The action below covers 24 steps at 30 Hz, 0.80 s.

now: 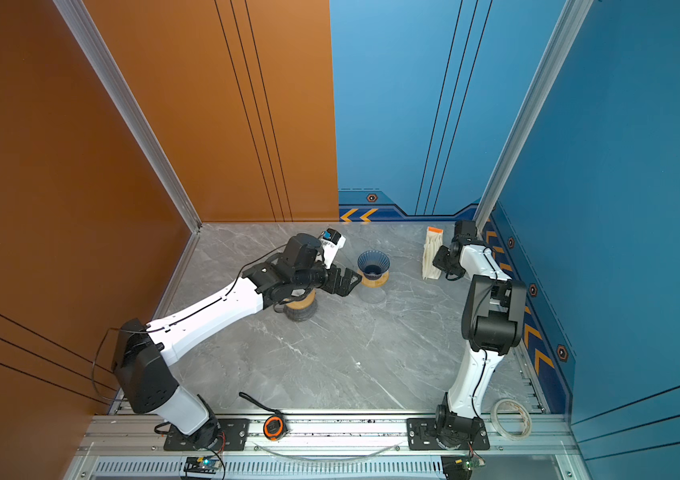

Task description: Place the coffee filter in the dripper

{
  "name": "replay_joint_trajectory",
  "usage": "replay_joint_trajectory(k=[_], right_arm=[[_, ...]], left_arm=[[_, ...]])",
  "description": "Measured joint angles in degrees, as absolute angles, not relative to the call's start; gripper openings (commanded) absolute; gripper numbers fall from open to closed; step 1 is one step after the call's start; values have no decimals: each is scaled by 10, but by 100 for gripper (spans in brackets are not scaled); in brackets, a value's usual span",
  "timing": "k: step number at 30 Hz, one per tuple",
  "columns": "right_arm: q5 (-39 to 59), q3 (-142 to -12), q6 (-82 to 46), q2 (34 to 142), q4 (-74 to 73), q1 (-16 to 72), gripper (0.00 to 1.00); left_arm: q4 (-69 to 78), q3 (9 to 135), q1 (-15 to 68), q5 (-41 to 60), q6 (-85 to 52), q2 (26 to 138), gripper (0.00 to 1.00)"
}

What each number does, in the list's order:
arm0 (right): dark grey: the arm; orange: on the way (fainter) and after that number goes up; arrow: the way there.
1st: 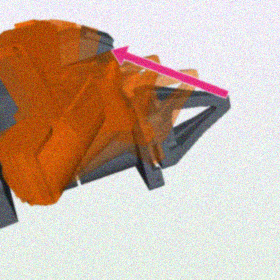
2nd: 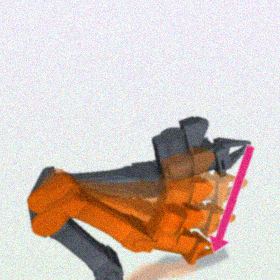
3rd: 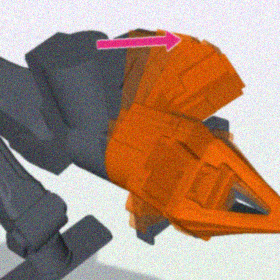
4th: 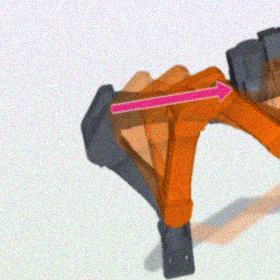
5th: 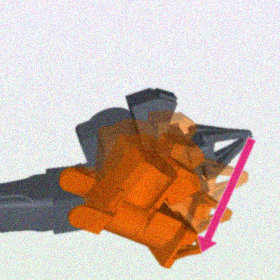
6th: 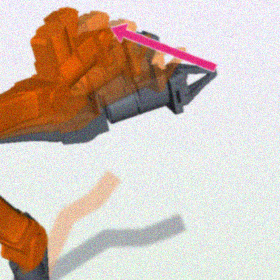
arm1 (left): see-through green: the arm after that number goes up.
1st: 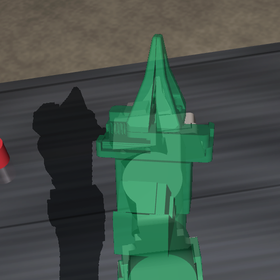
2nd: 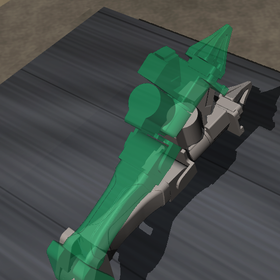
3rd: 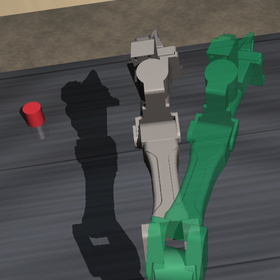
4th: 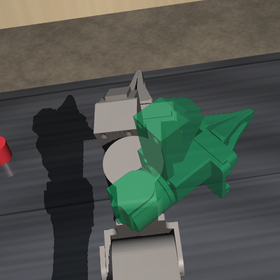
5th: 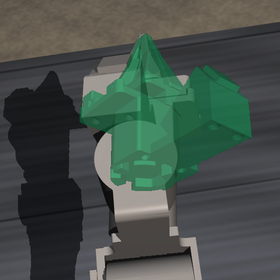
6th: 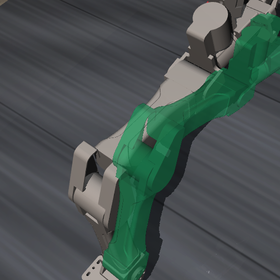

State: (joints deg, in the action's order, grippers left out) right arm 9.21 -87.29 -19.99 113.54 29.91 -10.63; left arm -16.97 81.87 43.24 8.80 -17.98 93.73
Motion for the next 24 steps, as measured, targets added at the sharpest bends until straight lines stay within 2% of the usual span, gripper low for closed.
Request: replay_joint_trajectory(k=[18, 24], right_arm=[[95, -873, -206, 1137, 294, -105, 4], [103, -873, -209, 1137, 294, -104, 6]], left_arm=[[-177, 835, 431, 92, -178, 946, 98], [-178, 835, 431, 92, -178, 946, 98]])
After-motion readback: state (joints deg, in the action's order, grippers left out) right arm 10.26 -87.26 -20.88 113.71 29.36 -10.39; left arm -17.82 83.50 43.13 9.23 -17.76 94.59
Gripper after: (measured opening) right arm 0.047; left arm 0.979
